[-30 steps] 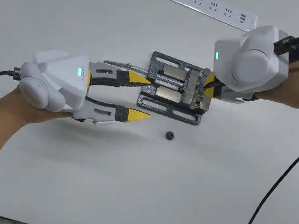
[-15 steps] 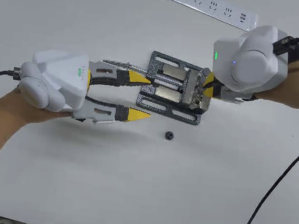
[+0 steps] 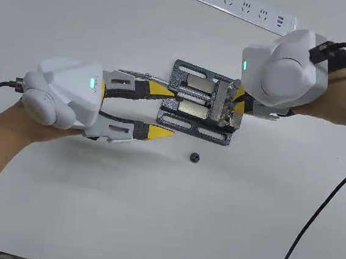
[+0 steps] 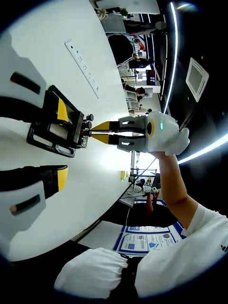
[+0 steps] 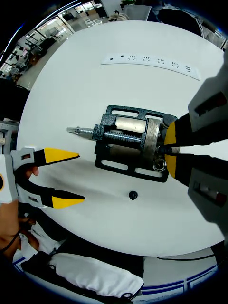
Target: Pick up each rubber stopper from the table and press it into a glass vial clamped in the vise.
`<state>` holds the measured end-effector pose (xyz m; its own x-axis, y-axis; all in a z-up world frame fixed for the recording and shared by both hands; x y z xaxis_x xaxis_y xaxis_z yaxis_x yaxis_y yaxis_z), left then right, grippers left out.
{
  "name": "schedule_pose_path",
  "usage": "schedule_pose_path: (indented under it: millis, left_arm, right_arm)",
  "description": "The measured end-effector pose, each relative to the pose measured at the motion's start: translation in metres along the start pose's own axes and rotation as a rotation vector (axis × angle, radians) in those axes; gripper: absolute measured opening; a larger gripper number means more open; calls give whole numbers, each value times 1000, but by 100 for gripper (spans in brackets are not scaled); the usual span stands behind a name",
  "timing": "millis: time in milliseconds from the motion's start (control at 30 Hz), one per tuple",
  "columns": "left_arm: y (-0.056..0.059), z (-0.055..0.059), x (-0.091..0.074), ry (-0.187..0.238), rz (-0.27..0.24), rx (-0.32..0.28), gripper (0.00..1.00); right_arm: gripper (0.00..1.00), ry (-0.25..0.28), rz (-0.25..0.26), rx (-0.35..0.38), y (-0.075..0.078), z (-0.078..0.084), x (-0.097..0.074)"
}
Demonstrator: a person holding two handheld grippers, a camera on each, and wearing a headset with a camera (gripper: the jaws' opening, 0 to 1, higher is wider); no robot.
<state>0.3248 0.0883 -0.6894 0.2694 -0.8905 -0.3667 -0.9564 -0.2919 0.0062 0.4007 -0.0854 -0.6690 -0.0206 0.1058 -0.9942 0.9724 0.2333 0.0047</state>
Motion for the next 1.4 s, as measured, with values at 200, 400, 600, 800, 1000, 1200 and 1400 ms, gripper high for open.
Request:
schedule_pose_path:
  millis: [200, 400, 600, 800, 1000, 1200, 1400]
  left_arm:
    - [0, 0, 0, 0, 2, 0, 32]
    - [-1, -1, 1, 1, 3, 1, 32]
    - [-1, 0, -1, 0, 1, 2, 32]
    - [-1, -1, -1, 1, 0, 2, 31]
    - [-1, 0, -1, -2, 4, 3, 31]
    - [0, -1, 0, -1, 6, 6, 31]
    - [0, -2, -1, -4, 3, 11, 31]
  right_arm:
    - [4, -13, -2, -9, 0, -2, 0]
    - [4, -20, -14, 10, 1, -4, -1]
    - [4, -38, -18, -7, 0, -5, -1]
    - [4, -16, -21, 22, 2, -1, -1]
    - [4, -12, -16, 30, 2, 0, 1]
    - [4, -21, -18, 47, 3, 0, 2]
    - [5, -50, -10, 49, 3, -1, 4]
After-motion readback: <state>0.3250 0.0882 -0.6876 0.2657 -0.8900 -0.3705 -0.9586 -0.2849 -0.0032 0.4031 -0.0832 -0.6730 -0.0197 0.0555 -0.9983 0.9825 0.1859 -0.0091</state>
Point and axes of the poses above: the centre of the closed fingertips' face, and the gripper's own axes: x roughly forward along the fingers, y roughly to its right, z roughly out of its underside, the point moved 8 cm from there along -x, roughly backward along the fingers, and after that the axes turned 6 degrees about -y, right-handed, at the moved point
